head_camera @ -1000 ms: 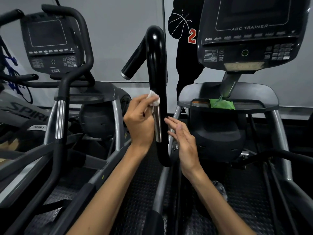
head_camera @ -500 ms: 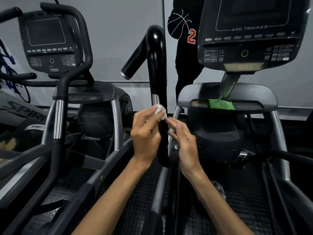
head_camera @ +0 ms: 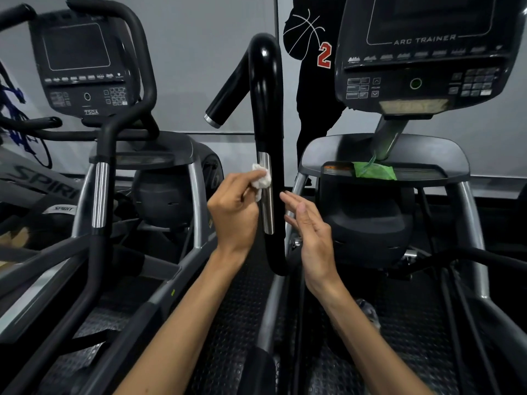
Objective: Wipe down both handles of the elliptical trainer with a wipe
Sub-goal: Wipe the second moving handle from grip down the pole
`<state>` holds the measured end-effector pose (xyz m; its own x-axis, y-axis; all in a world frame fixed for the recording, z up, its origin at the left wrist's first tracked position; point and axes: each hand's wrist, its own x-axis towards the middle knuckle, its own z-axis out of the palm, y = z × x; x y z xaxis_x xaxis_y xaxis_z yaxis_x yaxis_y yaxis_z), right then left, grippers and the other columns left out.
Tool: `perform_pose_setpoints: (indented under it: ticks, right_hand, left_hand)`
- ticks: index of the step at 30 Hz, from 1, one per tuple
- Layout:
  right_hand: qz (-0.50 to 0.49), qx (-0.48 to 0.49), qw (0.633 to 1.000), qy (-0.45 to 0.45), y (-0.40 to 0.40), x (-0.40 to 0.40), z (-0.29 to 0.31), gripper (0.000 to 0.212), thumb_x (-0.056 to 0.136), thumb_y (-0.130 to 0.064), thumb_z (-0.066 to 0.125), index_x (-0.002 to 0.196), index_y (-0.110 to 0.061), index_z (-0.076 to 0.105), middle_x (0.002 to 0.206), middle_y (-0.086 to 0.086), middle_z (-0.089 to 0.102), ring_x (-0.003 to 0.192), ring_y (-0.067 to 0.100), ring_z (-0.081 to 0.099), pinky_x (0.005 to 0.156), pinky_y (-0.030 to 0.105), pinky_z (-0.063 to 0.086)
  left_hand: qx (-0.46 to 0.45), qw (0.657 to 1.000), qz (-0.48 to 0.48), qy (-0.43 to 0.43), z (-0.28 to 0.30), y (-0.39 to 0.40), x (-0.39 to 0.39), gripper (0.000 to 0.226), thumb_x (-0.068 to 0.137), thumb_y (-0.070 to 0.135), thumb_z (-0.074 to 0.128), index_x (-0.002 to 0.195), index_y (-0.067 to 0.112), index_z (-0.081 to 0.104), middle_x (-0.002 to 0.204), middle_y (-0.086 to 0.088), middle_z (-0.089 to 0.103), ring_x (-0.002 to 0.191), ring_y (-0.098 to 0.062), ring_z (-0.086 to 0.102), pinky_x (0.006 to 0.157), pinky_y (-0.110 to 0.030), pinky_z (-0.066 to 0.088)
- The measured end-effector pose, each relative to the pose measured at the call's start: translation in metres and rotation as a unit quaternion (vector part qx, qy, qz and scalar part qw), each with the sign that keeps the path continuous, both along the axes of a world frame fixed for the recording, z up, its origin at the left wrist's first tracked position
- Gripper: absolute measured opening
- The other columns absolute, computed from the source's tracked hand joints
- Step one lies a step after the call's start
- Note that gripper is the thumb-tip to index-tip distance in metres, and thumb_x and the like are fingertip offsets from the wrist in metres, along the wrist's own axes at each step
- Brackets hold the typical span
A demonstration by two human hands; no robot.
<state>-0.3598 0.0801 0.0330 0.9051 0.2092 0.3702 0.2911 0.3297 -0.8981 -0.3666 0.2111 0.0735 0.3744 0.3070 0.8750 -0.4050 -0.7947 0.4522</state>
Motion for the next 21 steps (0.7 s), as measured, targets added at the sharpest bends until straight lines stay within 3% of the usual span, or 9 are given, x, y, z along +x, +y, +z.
perform_pose_setpoints:
  ticks: [2, 4, 6, 8, 11, 15, 21]
  right_hand:
    - [0.001, -0.003, 1.000, -0.002, -0.001, 0.000, -0.001, 0.042, 0.104, -0.037, 0.041, 0.129, -0.018, 0.068, 0.140, -0.005, 0.059, 0.134, 0.010, 0.054, 0.111, 0.037, 0.045]
    - [0.007, -0.004, 1.000, -0.002, -0.002, 0.001, -0.001, 0.041, 0.104, -0.036, 0.041, 0.128, -0.018, 0.069, 0.141, -0.004, 0.059, 0.134, 0.011, 0.054, 0.112, 0.040, 0.046]
    - [0.007, -0.007, 1.000, -0.005, -0.002, 0.001, -0.001, 0.041, 0.104, -0.036, 0.042, 0.128, -0.017, 0.069, 0.141, -0.004, 0.059, 0.134, 0.010, 0.054, 0.112, 0.041, 0.046]
    - [0.001, -0.009, 1.000, -0.006, -0.001, 0.001, -0.002, 0.041, 0.104, -0.036, 0.042, 0.129, -0.017, 0.069, 0.141, -0.004, 0.059, 0.134, 0.010, 0.054, 0.113, 0.041, 0.045]
    - [-0.004, -0.001, 1.000, -0.004, 0.001, 0.000, -0.004, 0.039, 0.104, -0.036, 0.043, 0.128, -0.019, 0.069, 0.141, -0.003, 0.060, 0.135, 0.014, 0.054, 0.114, 0.046, 0.044]
    - [0.012, 0.008, 1.000, -0.003, -0.002, 0.002, -0.003, 0.038, 0.103, -0.034, 0.046, 0.127, -0.018, 0.070, 0.140, -0.002, 0.060, 0.133, 0.015, 0.056, 0.114, 0.047, 0.044]
    - [-0.008, 0.005, 1.000, -0.007, 0.000, 0.003, -0.004, 0.042, 0.100, -0.047, 0.049, 0.125, -0.022, 0.072, 0.137, -0.005, 0.062, 0.135, 0.015, 0.055, 0.115, 0.052, 0.041]
  left_hand:
    - [0.006, 1.000, -0.009, -0.002, -0.006, -0.007, -0.002, 0.018, 0.088, -0.002, 0.067, 0.101, 0.003, 0.079, 0.086, -0.007, 0.072, 0.080, -0.011, 0.066, 0.076, -0.015, 0.051]
    - [0.057, 0.998, -0.009, 0.018, -0.026, -0.005, -0.010, 0.016, 0.095, 0.007, 0.067, 0.105, 0.005, 0.079, 0.085, -0.009, 0.071, 0.075, -0.021, 0.067, 0.069, -0.028, 0.057]
    - [0.061, 0.997, -0.021, 0.042, -0.038, 0.006, -0.016, 0.019, 0.089, -0.002, 0.072, 0.105, 0.006, 0.078, 0.087, -0.009, 0.072, 0.076, -0.023, 0.069, 0.067, -0.038, 0.059]
    - [0.026, 0.998, -0.030, 0.038, -0.032, 0.011, -0.014, 0.024, 0.085, -0.008, 0.074, 0.103, 0.007, 0.079, 0.085, -0.006, 0.072, 0.076, -0.017, 0.068, 0.070, -0.032, 0.057]
    - [-0.004, 1.000, -0.026, 0.011, -0.016, -0.002, -0.009, 0.020, 0.086, -0.003, 0.070, 0.102, 0.007, 0.079, 0.084, -0.004, 0.070, 0.076, -0.012, 0.066, 0.074, -0.013, 0.049]
    - [0.038, 0.998, -0.029, 0.041, -0.037, -0.010, -0.016, 0.028, 0.083, -0.011, 0.074, 0.103, 0.008, 0.079, 0.084, -0.005, 0.069, 0.074, -0.020, 0.064, 0.068, -0.027, 0.054]
    - [-0.020, 0.998, -0.034, 0.042, -0.009, 0.000, -0.008, 0.018, 0.082, 0.008, 0.067, 0.095, 0.011, 0.079, 0.077, -0.004, 0.064, 0.070, -0.008, 0.059, 0.066, -0.015, 0.046]
